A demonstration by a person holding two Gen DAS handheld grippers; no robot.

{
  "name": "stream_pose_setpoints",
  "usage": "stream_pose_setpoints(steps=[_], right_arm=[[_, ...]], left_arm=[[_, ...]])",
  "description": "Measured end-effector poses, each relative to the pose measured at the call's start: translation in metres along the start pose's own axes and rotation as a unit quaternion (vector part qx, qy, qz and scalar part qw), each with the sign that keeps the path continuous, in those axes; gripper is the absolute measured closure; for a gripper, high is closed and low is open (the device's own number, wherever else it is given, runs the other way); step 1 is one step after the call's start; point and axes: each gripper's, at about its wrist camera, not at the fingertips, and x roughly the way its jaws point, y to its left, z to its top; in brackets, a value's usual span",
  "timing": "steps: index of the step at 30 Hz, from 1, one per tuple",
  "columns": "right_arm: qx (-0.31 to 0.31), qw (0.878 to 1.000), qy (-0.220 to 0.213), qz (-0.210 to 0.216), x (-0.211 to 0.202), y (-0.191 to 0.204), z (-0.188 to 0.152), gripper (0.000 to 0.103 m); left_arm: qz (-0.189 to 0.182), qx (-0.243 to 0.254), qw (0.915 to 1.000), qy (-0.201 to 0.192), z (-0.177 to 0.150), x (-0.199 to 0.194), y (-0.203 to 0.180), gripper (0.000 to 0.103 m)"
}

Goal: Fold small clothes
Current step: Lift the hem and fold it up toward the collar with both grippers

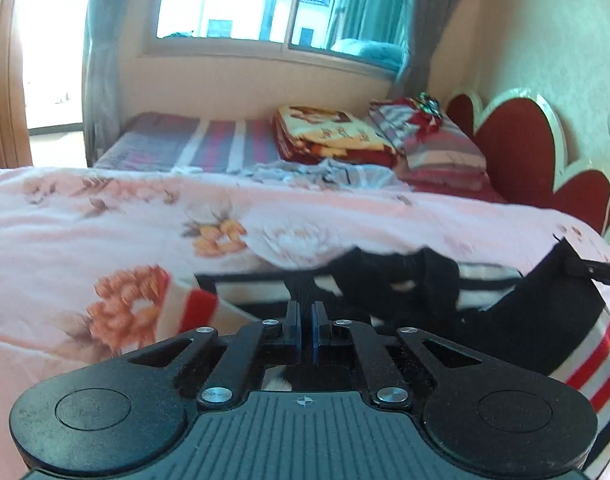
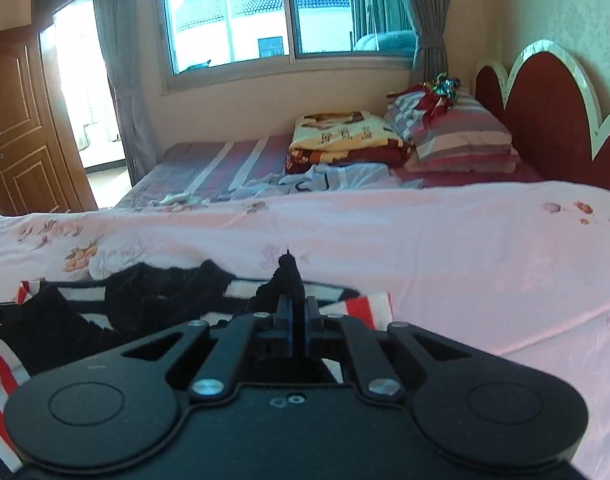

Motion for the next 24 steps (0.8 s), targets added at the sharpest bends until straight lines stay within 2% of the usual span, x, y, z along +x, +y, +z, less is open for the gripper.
stream_pose_setpoints(steps=[3,5,6,9,10,11,12,13,14,16,18,19,21,23,24], right_arm=[[0.008,1.0,-0.011,-0.009,0.009,-0.002,0.007,0.097],[0.006,1.0,-0.01,-0.014,0.018,-0.004,0.01,0.097],[0.003,1.0,-0.003,-0.015,0.025,-0.004,0.008,0.097],[0.006,0.999,0.04,-0.014,0.039,-0.005,-0.004,0.097],[0.004,0.999,0.046,-0.014,0.04,-0.006,-0.009,0.097],[0.003,0.999,0.051,-0.013,0.039,-0.006,-0.016,0.097],[0.003,0.998,0.056,-0.013,0.038,-0.006,-0.022,0.097],[0.003,0.998,0.059,-0.014,0.037,-0.007,-0.025,0.096],[0.003,0.998,0.062,-0.013,0.036,-0.007,-0.028,0.096],[0.002,0.998,0.066,-0.011,0.035,-0.007,-0.031,0.096],[0.002,0.998,0.069,-0.011,0.036,-0.009,-0.032,0.096],[0.006,0.997,0.071,-0.011,0.036,-0.01,-0.032,0.095],[0.021,0.997,0.077,-0.005,0.038,-0.014,-0.032,0.094],[0.023,0.996,0.083,-0.005,0.04,-0.015,-0.032,0.087],[0.022,0.996,0.086,-0.006,0.041,-0.016,-0.032,0.084]], left_arm=[[0.01,-0.01,0.9999,-0.009,0.011,0.009,0.007,0.102],[0.011,-0.011,0.9999,0.006,0.016,0.018,0.01,0.102],[0.0,-0.012,0.9995,0.028,0.016,0.026,0.011,0.102],[0.0,-0.013,0.9987,0.049,0.006,0.027,0.013,0.101],[0.0,-0.015,0.9979,0.063,0.001,0.028,0.015,0.094],[-0.003,-0.017,0.9969,0.076,-0.004,0.03,0.017,0.062],[-0.005,-0.018,0.9961,0.086,-0.008,0.031,0.018,0.037],[0.003,-0.016,0.9969,0.077,-0.013,0.028,0.018,0.008],[0.011,-0.005,0.9983,0.057,-0.017,0.022,0.016,0.006],[0.004,0.008,0.9976,0.069,-0.019,0.024,0.014,0.008],[-0.01,0.011,0.9955,0.094,-0.022,0.031,0.011,0.039],[-0.013,0.022,0.9942,0.105,-0.023,0.034,0.007,0.061],[-0.021,0.039,0.9929,0.11,-0.027,0.036,-0.001,0.065],[-0.024,0.045,0.9924,0.112,-0.028,0.037,-0.005,0.066],[-0.029,0.038,0.9922,0.115,-0.027,0.038,-0.004,0.072]])
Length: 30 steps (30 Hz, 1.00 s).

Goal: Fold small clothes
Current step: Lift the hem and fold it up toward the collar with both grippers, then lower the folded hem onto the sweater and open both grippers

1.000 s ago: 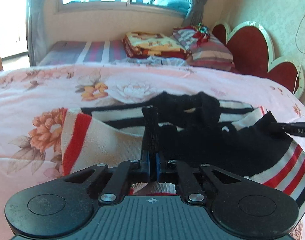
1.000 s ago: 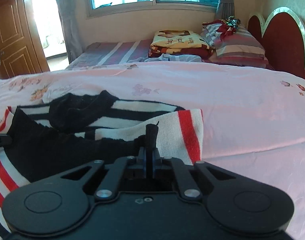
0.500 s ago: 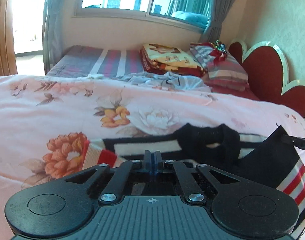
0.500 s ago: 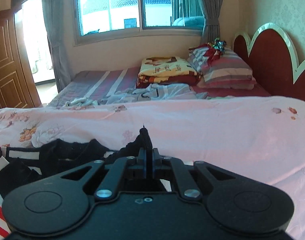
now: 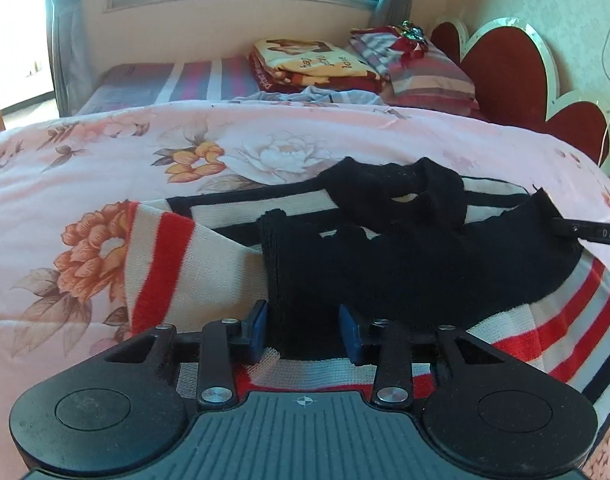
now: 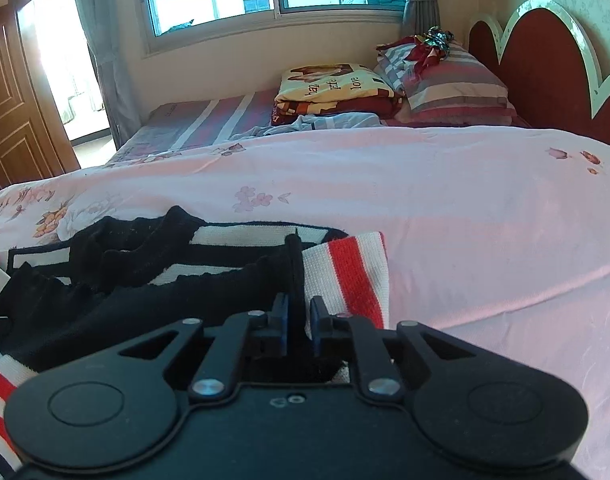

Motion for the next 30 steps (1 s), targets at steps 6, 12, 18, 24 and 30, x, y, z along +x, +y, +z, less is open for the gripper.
stream_pose_setpoints(steps=[6,12,18,24,30], right_arm=[[0.004,1.0,0.013,0.026,0.002,0.003,0.001,0.097],[0.0,0.998,-0.064,0.013,-0.022,0.014,0.019,0.098],[0.015,0.997,-0.079,-0.008,-0.014,0.006,0.037,0.098],[0.0,0.999,-0.004,-0.036,0.037,0.009,0.015,0.097],[0.004,0.999,-0.022,-0.035,0.003,0.007,0.015,0.081]], left_arm=[[0.024,0.012,0.9989,-0.037,0.001,-0.013,-0.007,0.097],[0.062,-0.006,0.993,-0.1,0.02,-0.029,-0.001,0.098],[0.087,-0.036,0.9886,-0.117,0.037,-0.016,0.013,0.098],[0.132,-0.023,0.9884,-0.071,0.016,0.027,0.012,0.097],[0.114,-0.028,0.99,-0.077,0.008,-0.012,0.002,0.097]])
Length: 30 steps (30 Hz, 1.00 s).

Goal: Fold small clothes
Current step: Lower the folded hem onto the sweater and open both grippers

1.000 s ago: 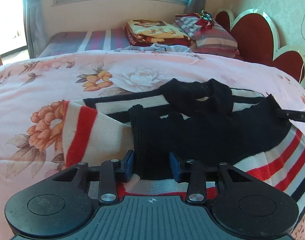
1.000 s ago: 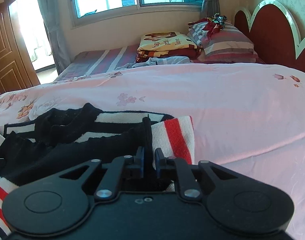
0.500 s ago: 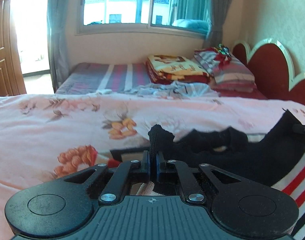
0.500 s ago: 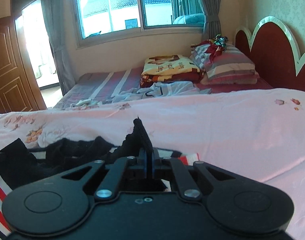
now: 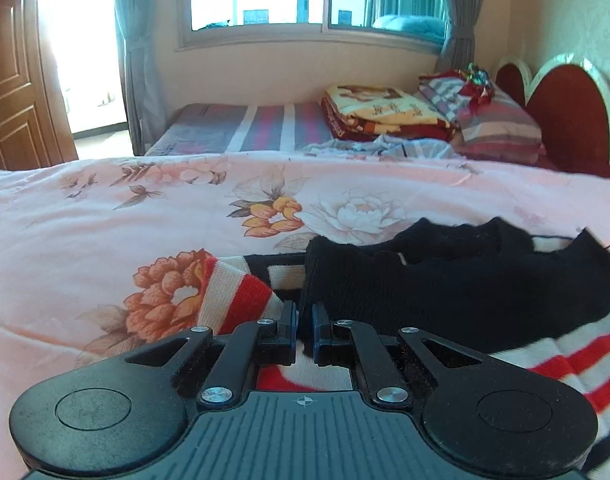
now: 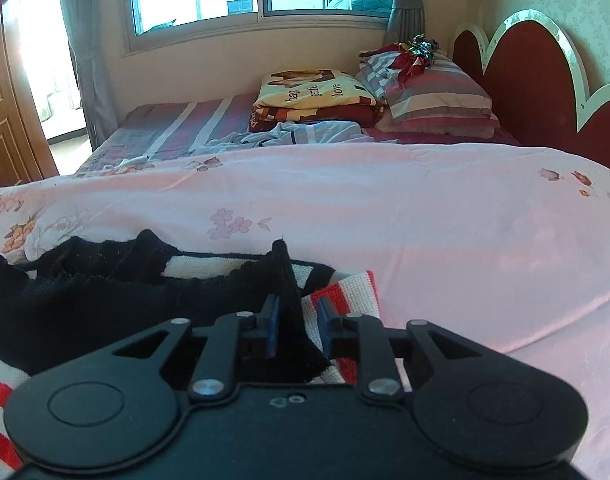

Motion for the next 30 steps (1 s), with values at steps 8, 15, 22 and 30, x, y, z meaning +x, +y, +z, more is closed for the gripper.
stream_pose_setpoints(steps=[8,15,22,30], right_arm=[[-0.053,0.999,0.006,0.001,-0.036,0.013,-0.04,0.079],[-0.049,0.999,-0.003,0.013,-0.068,0.023,-0.048,0.077],[-0.1,0.994,0.033,0.008,-0.076,0.055,-0.095,0.075],[-0.043,0.999,0.028,-0.014,-0.104,0.057,-0.099,0.068]], left_arm=[[-0.012,0.017,0.9995,0.023,-0.045,-0.023,0.01,0.097],[-0.024,0.017,0.9995,0.008,-0.042,-0.063,0.001,0.097],[-0.027,0.046,0.9984,0.02,-0.076,-0.067,-0.018,0.095],[-0.025,0.018,0.9988,0.039,-0.071,-0.086,-0.015,0.086]])
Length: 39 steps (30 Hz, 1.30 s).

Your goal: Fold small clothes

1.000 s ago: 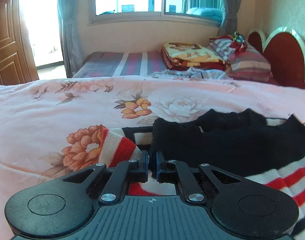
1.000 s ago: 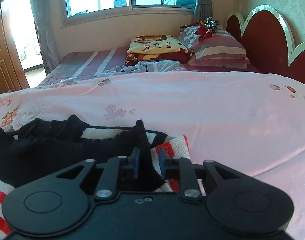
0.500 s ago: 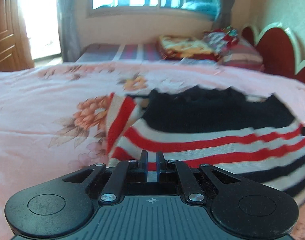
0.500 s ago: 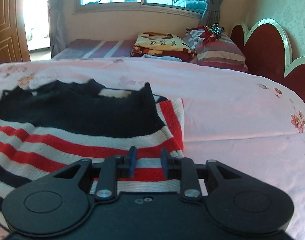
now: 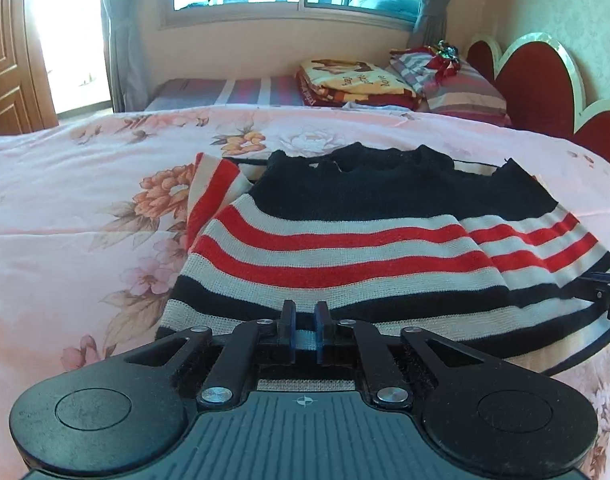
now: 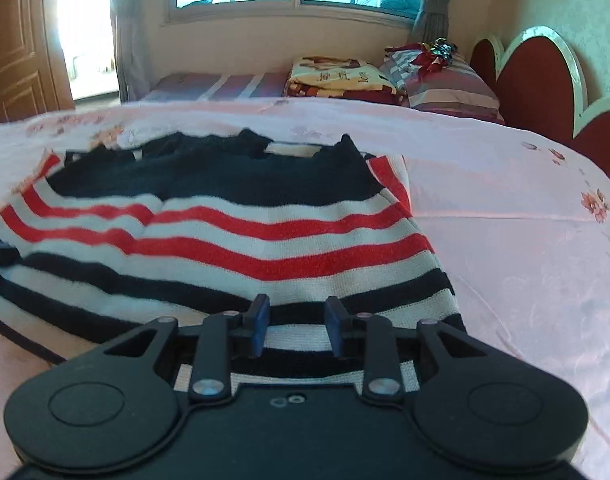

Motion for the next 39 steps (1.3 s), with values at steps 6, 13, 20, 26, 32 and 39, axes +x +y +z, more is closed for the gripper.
stream_pose_setpoints(steps=[6,13,20,26,32,39], right_arm=[[0.009,0.999,0.037,-0.018,0.011,0.002,-0.016,0.066],[0.018,0.998,0.044,-0.036,0.003,0.01,-0.023,0.066],[0.028,0.999,0.038,-0.003,-0.011,-0.004,-0.011,0.066],[0.027,0.999,-0.008,0.046,0.001,0.009,0.031,0.065],[-0.05,0.997,0.009,0.063,0.037,0.051,0.031,0.066],[-0.045,0.995,-0.004,0.093,0.029,0.041,0.034,0.062]], left_arm=[[-0.007,-0.049,0.9984,0.028,-0.002,0.015,0.014,0.078],[0.002,-0.011,0.9999,0.004,-0.009,0.012,0.006,0.077],[-0.002,-0.009,0.9997,-0.023,0.001,-0.015,-0.004,0.074],[-0.024,-0.004,0.9985,-0.05,0.034,-0.003,-0.049,0.024],[0.019,0.029,0.9993,-0.012,0.012,0.04,-0.057,0.005],[0.015,-0.033,0.9993,-0.003,0.015,0.028,-0.038,0.0]])
